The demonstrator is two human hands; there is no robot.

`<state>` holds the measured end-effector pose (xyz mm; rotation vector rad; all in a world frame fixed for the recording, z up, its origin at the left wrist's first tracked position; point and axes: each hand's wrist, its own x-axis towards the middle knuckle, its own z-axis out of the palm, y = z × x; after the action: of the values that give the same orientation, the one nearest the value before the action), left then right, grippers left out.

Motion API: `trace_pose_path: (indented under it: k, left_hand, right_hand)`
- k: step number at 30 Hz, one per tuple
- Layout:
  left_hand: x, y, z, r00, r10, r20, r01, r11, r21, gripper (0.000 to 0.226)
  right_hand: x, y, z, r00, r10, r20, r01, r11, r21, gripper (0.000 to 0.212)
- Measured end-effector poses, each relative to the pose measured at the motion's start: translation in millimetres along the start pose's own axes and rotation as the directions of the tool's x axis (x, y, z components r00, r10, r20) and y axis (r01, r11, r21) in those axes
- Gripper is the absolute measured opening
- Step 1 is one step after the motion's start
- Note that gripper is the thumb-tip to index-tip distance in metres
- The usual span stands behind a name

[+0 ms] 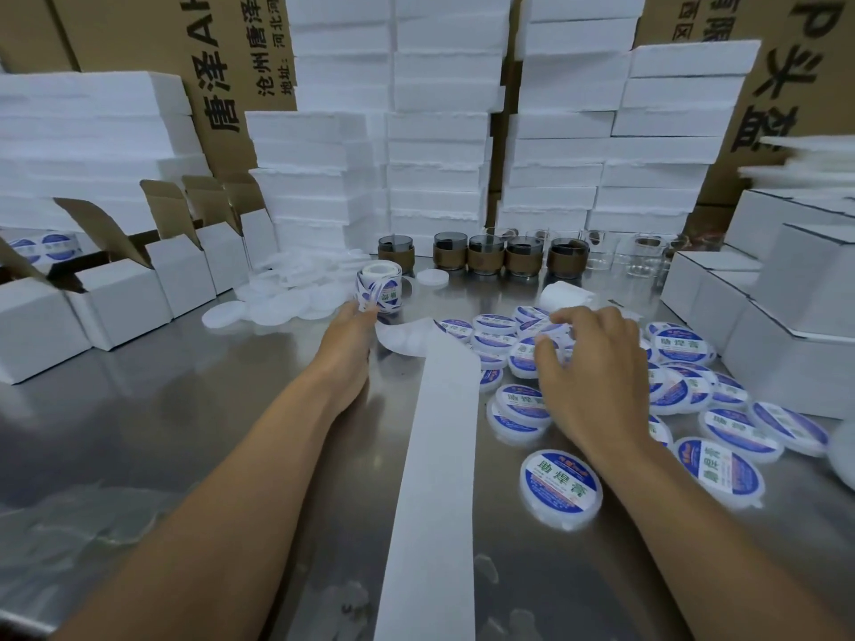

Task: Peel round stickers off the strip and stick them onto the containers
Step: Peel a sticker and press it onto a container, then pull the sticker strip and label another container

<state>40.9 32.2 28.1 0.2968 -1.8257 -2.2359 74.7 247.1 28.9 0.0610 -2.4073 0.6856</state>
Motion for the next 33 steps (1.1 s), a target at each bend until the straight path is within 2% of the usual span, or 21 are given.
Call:
trace_pose_path:
  k: [3, 5, 7, 10, 13, 15, 18, 20, 23, 26, 30, 33]
  left_hand:
    - [5.0, -1.5, -1.7, 0.999, -0.006, 0.041, 0.005, 1.000, 0.027, 0.018]
    - [6.3, -3.1, -0.9, 0.998, 0.007, 0.066, -0.013, 0.996, 0.089, 0.018]
    - [7.1, -5.0, 0.5, 0.996, 0.025, 0.080, -0.034, 0.992, 0.119, 0.019]
    - [3.9, -6.0, 4.0, 0.989, 0.048, 0.141, -0.076, 0.976, 0.206, 0.024]
    - [2.0, -11.9, 10.3, 0.971, 0.070, 0.230, -0.169, 0.881, 0.443, 0.035]
    - [-1.6, -11.8, 13.5, 0.969, 0.110, 0.221, -0.206, 0.852, 0.481, 0.036]
    - [-5.8, -9.7, 15.2, 0.960, 0.136, 0.243, -0.231, 0.876, 0.424, 0.035]
    - [-8.7, -4.2, 16.9, 0.965, 0.162, 0.205, -0.231, 0.896, 0.378, 0.035]
    - [-17.6, 6.7, 20.7, 0.954, 0.252, 0.163, -0.289, 0.917, 0.276, 0.036]
    - [-28.9, 16.5, 23.8, 0.922, 0.319, 0.222, -0.364, 0.908, 0.206, 0.035]
    - [-38.1, 19.9, 24.9, 0.891, 0.343, 0.296, -0.403, 0.899, 0.171, 0.024]
    - [-38.8, 22.0, 22.5, 0.908, 0.334, 0.254, -0.372, 0.920, 0.119, 0.018]
  right_hand:
    - [-7.1, -14.9, -1.4, 0.979, -0.194, 0.058, 0.181, 0.967, 0.179, 0.031]
    - [-12.9, -25.7, -2.3, 0.914, -0.377, 0.151, 0.327, 0.903, 0.279, 0.035]
    - [-19.2, -32.5, -0.1, 0.824, -0.491, 0.283, 0.412, 0.862, 0.296, 0.040]
    - [-23.8, -32.5, 6.0, 0.762, -0.445, 0.470, 0.414, 0.893, 0.175, 0.039]
    - [-23.1, -28.8, 7.3, 0.808, -0.412, 0.421, 0.429, 0.901, 0.059, 0.039]
    - [-21.8, -27.9, 7.5, 0.839, -0.404, 0.365, 0.407, 0.911, 0.073, 0.042]
    - [-21.5, -27.6, 9.1, 0.860, -0.383, 0.338, 0.368, 0.923, 0.111, 0.039]
    - [-21.5, -26.6, 10.1, 0.876, -0.360, 0.321, 0.329, 0.933, 0.149, 0.039]
    - [-20.9, -25.8, 11.1, 0.907, -0.287, 0.310, 0.213, 0.944, 0.251, 0.044]
    - [-19.8, -27.2, 12.4, 0.910, -0.203, 0.363, 0.082, 0.943, 0.323, 0.046]
    - [-17.3, -33.1, 10.2, 0.935, -0.150, 0.323, -0.010, 0.896, 0.445, 0.026]
    - [-13.4, -36.3, 5.1, 0.935, -0.082, 0.346, -0.131, 0.824, 0.551, 0.014]
